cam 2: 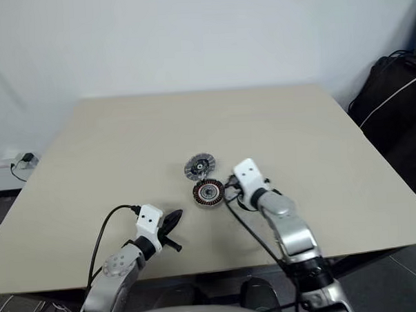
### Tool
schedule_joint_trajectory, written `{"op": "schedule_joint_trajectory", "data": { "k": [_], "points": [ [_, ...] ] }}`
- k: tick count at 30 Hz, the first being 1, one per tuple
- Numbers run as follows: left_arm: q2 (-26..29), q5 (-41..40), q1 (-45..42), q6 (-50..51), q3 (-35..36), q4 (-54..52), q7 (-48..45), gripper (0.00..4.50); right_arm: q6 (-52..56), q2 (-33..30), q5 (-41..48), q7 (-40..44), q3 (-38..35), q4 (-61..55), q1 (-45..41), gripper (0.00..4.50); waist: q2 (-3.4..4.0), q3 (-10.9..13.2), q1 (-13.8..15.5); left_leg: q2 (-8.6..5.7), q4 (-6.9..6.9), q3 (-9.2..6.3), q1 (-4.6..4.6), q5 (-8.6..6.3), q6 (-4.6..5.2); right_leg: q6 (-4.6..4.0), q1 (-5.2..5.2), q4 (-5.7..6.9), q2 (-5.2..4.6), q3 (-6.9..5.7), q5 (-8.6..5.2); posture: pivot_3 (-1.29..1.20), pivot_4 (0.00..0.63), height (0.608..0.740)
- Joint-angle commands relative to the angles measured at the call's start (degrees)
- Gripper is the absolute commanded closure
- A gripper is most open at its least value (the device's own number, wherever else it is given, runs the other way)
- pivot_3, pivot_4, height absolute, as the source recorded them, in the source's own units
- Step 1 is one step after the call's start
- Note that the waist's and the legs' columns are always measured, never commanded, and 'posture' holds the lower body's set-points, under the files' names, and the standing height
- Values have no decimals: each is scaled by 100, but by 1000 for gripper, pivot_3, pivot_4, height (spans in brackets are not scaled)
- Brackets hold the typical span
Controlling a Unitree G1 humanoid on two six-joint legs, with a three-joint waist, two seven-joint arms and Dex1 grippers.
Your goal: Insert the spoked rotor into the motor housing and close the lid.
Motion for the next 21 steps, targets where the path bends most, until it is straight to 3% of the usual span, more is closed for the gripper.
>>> {"op": "schedule_joint_trajectory", "data": {
  "k": [1, 6, 9, 14, 21],
  "points": [
    [-13, -19, -54, -64, -54, -151, -56, 4500, 492, -95, 298, -177, -763, -623, 300, 4486, 0, 0, -6, 1, 0, 0, 1, 0, 0, 0, 1, 0, 0, -1, 0, 0, 0, 740],
    [23, -29, -188, -14, -85, -74, -153, 4500, 1334, 154, 1101, -258, -1876, -953, 858, 4486, 2, 0, 8, 2, 0, -1, 2, -11, 18, -1, 1, 2, 1, -3, -1, 0, 0, 740],
    [49, -24, -262, 9, -80, -26, -207, 4500, 1638, 409, 1551, -265, -2172, -1116, 1016, 3895, 8, 3, -6, 2, 0, -2, 2, -14, 24, 0, 1, 2, 1, -1, -1, 0, 0, 740],
    [83, -26, -342, 35, -88, 22, -268, 4500, 2312, 1165, 2335, -804, -2953, -1132, 866, 2280, 13, 2, -11, 3, 0, -3, 4, -14, 26, 1, 3, 3, 3, -1, 0, 0, 0, 740],
    [91, -14, -338, 60, -95, 40, -291, 4500, 3465, 1816, 3598, -1296, -3870, -1083, 440, 2280, 25, 7, -11, 1, -1, -2, 1, -13, 24, 3, 1, -1, 3, 2, 2, 0, 0, 740]
  ]
}}
